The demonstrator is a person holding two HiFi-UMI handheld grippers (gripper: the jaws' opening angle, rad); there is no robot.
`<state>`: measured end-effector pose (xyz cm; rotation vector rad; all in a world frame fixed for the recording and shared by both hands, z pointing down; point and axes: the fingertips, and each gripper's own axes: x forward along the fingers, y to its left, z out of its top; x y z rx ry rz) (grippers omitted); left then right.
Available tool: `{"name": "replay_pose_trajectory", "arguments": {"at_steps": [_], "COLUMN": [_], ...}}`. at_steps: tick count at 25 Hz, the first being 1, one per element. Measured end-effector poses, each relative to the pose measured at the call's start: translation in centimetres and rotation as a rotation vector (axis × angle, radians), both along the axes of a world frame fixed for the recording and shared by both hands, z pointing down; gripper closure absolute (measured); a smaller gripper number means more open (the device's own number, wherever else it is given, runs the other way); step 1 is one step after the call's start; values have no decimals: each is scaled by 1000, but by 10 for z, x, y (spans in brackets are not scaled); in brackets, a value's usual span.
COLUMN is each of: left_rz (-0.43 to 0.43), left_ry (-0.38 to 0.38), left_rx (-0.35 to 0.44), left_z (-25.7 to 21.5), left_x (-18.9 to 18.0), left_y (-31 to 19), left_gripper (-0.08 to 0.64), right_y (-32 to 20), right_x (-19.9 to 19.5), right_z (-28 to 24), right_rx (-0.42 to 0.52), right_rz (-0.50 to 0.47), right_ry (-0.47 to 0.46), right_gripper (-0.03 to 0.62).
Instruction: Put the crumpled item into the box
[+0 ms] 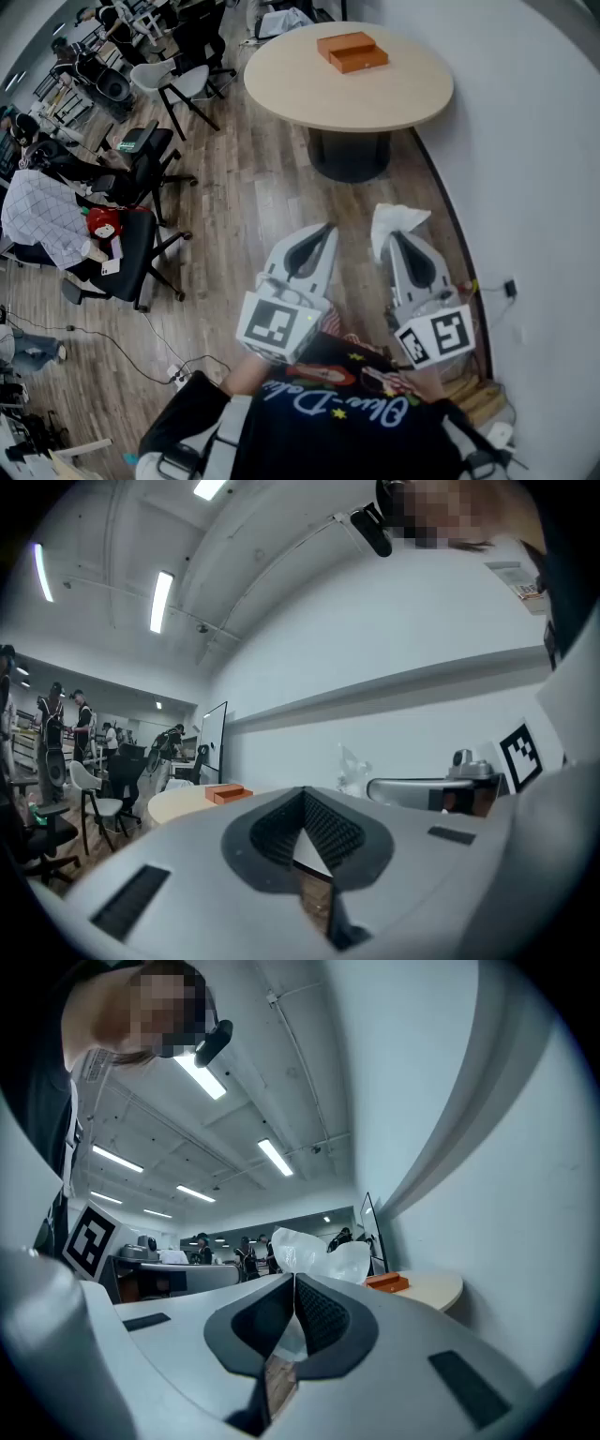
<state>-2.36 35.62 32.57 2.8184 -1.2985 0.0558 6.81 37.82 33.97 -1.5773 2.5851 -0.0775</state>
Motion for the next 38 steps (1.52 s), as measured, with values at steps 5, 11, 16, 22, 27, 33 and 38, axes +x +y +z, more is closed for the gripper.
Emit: {"name": "replay_pose_trajectory", "arguments": {"at_steps": [5, 11, 16, 22, 27, 33, 38], "left_rz": [6, 36, 46, 23, 13, 30, 40], "left_ry": [3, 3, 11, 23, 32, 84, 122], "left_rx": [-5, 2, -5, -14, -27, -47, -54], "left_z": [2, 2, 0, -1, 6, 4, -1], "left_x": [5, 8, 2, -9, -13, -22, -31], "left_y": [-14, -37, -59, -95, -126, -161, -191], "left_gripper": [568, 568, 568, 568, 568, 568, 568], "right_y": [-12, -31, -51, -87, -117, -148, -175], "right_x": [4, 4, -1, -7, -7, -19, -23], "right_z": [-4, -5, -9, -11, -2, -7, -9], "right_rx": [8, 12, 7, -10, -34, -36, -47], "right_rz": [4, 19, 33, 31, 27, 19, 39], "right_ry": [-10, 11, 11, 33, 44, 74, 98], "right_gripper": [589, 589, 589, 589, 589, 589, 589]}}
